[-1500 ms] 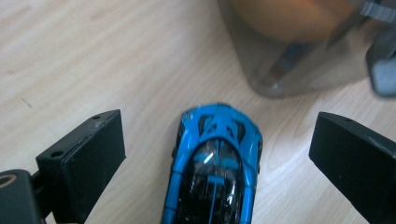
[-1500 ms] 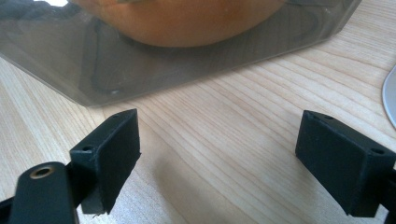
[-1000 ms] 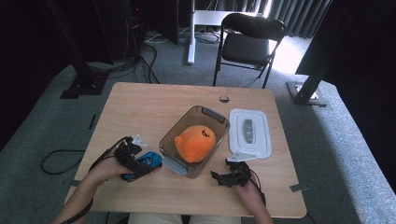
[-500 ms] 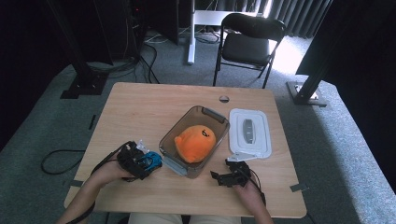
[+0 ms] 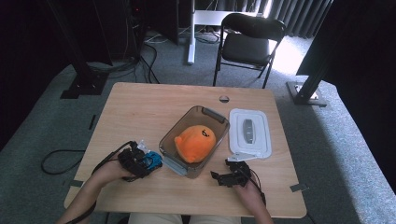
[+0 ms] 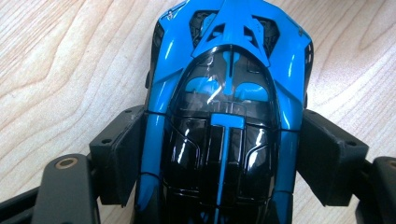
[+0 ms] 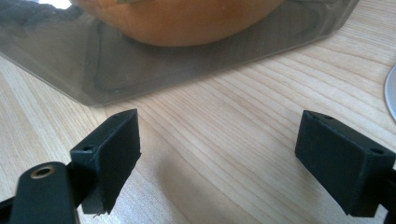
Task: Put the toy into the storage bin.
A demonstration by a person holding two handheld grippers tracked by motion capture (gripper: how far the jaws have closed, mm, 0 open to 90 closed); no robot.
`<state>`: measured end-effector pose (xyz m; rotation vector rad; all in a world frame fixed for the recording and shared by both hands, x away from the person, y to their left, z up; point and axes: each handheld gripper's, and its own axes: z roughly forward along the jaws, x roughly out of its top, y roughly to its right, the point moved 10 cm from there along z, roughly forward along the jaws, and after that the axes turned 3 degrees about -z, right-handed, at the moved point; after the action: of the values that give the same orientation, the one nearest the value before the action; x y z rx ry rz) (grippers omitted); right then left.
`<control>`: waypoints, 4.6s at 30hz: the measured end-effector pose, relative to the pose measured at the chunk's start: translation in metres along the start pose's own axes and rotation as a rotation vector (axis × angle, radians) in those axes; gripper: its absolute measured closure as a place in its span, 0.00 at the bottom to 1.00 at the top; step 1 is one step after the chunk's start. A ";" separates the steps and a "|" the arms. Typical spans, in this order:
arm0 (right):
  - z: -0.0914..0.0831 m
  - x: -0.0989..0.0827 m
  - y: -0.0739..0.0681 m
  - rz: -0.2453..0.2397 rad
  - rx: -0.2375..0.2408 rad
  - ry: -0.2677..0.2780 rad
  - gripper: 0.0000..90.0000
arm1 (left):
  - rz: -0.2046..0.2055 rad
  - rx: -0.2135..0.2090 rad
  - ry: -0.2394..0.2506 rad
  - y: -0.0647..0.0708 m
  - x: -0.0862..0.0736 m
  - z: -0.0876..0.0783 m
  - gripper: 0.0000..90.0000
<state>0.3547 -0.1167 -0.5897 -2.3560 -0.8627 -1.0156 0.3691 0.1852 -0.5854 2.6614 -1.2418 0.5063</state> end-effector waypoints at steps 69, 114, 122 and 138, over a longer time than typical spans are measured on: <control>0.005 0.003 -0.003 -0.015 0.006 -0.005 0.15 | -0.078 0.018 -0.017 -0.012 -0.011 -0.005 0.30; 0.023 0.023 -0.014 -0.045 -0.007 -0.003 0.15 | -0.069 0.066 0.171 -0.043 0.074 -0.133 0.32; 0.028 0.025 -0.023 -0.063 0.003 -0.007 0.15 | -0.029 0.046 0.195 -0.033 0.098 -0.145 0.32; 0.041 0.033 -0.033 -0.080 0.008 -0.023 0.15 | 0.023 0.037 0.217 -0.014 0.135 -0.150 0.32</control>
<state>0.3698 -0.0565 -0.5863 -2.3472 -0.9747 -1.0166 0.4248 0.1409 -0.3960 2.5411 -1.2104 0.8053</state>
